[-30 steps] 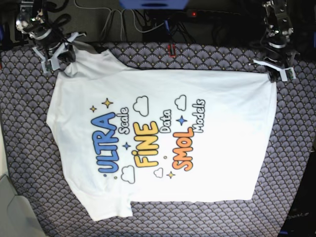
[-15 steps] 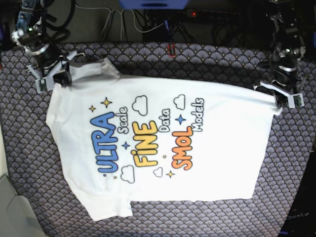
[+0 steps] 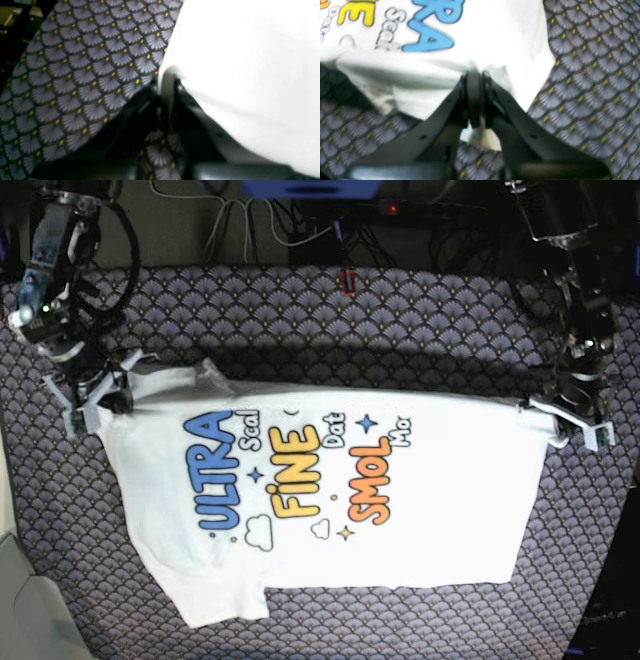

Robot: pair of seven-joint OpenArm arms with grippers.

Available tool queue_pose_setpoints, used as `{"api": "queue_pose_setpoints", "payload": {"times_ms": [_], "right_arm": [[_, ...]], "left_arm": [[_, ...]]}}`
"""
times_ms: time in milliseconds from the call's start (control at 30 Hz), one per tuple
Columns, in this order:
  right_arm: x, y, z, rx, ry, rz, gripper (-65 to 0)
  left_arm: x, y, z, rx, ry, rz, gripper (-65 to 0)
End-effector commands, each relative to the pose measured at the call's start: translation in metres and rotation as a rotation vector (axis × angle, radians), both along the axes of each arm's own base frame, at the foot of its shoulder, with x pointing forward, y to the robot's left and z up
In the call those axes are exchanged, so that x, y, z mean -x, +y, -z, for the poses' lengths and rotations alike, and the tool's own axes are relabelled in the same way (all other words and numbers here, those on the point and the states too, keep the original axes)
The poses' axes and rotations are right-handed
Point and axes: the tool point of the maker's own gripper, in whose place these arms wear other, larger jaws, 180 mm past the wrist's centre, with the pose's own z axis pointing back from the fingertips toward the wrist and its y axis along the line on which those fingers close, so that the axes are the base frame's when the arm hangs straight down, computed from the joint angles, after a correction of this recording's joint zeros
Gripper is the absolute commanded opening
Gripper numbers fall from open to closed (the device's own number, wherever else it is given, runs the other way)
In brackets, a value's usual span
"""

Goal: Fold the T-shirt properly
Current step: 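Lift the shoulders and fold them over toward the hem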

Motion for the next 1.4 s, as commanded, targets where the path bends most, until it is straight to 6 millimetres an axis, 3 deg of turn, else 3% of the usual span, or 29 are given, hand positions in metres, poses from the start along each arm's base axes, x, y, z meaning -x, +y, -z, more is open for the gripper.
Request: {"api": "queue_pose_setpoints", "payload": {"times_ms": [0, 300, 567, 700, 800, 967, 1367], "right_arm": [[-0.013, -0.007, -0.012, 0.017, -0.041, 0.001, -65.0], [-0.059, -0.004, -0.011, 0.010, -0.036, -0.045, -65.0], [-0.092, -0.021, -0.017, 0.014, -0.037, -0.030, -65.0], [-0.102, -0.025, -0.010, 0.087, -0.006, -0.036, -65.0], [-0.107, -0.017, -0.010, 0.104, -0.033, -0.040, -65.0], [-0.116, -0.008, -0.011, 0.150, -0.056, -0.057, -65.0], [-0.124, -0.014, -0.007, 0.169, -0.035, -0.044, -65.0]], "left_arm": [[-0.013, 0.012, -0.020, -0.048, -0.054, -0.013, -64.5], [-0.047, 0.023, -0.019, -0.099, -0.023, -0.035, -64.5], [-0.070, 0.018, -0.032, -0.081, -0.059, -0.028, -64.1], [-0.084, -0.012, -0.021, -0.097, -0.024, 0.067, -64.1], [-0.092, -0.024, -0.019, -0.100, -0.017, 0.097, -64.1], [-0.107, -0.022, -0.017, -0.071, -0.004, 0.083, -64.1], [-0.115, -0.010, -0.026, -0.083, -0.013, 0.069, -64.1]]}}
